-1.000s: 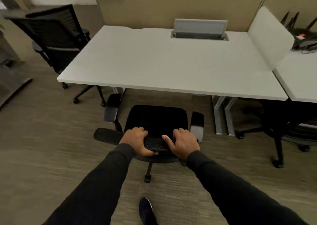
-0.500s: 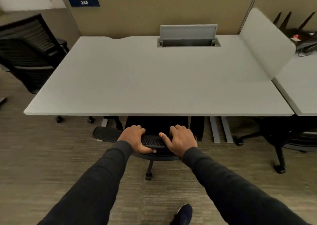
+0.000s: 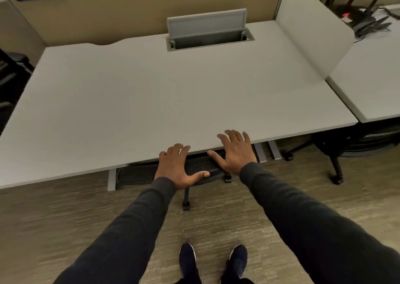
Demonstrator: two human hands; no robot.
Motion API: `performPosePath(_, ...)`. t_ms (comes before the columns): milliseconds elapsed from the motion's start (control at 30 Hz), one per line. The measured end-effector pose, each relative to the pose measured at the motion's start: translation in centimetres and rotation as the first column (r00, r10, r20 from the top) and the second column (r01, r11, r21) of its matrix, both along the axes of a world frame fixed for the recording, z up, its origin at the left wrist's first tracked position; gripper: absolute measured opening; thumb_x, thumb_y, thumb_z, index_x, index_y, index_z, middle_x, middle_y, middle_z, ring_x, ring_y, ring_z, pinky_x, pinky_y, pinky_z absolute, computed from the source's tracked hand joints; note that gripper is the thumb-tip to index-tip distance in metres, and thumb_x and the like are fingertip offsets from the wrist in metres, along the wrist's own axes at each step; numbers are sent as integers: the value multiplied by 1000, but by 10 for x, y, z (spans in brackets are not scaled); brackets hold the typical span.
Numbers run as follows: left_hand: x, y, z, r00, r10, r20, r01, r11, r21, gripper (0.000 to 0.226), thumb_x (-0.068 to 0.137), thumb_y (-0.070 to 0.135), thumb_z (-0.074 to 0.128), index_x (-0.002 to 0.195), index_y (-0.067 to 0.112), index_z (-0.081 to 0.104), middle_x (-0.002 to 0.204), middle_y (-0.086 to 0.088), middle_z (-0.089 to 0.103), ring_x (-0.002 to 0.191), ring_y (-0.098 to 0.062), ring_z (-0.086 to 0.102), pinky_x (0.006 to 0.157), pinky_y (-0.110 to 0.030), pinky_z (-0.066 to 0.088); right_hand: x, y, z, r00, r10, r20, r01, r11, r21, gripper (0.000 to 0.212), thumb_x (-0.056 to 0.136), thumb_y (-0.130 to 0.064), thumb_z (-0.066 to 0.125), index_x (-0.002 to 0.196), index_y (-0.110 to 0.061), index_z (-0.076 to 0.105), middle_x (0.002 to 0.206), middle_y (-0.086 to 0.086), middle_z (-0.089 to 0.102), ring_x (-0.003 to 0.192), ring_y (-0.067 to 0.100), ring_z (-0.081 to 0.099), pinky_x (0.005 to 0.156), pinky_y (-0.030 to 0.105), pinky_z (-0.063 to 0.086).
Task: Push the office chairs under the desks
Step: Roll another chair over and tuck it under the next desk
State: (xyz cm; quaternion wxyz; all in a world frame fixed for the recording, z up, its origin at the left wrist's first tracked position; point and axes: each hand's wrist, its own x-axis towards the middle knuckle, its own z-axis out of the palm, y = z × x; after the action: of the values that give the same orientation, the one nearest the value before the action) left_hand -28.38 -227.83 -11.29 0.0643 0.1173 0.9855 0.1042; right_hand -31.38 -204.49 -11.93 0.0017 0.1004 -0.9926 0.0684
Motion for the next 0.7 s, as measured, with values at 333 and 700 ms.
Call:
performPosePath(333,-2,-26,0,980,-196,8,196,977,-87,109,63,103,20,128,23,53,119,-2,52,108,-25,49,95,-46,41,5,0,3,932,-347,103,349,937,6,87,84,-84,24,134,-20,55,140,13,50,124,35,50,97,48,42)
performPosePath(700,2,-120,-3,985,-175,1,173,972,-158,103,59,106,24,103,22,65,82,4,58,74,-17,53,71,-34,50,9,-9,12,861,-447,243,430,894,123,80,87,-77,34,128,-14,62,131,15,53,120,39,48,92,45,47)
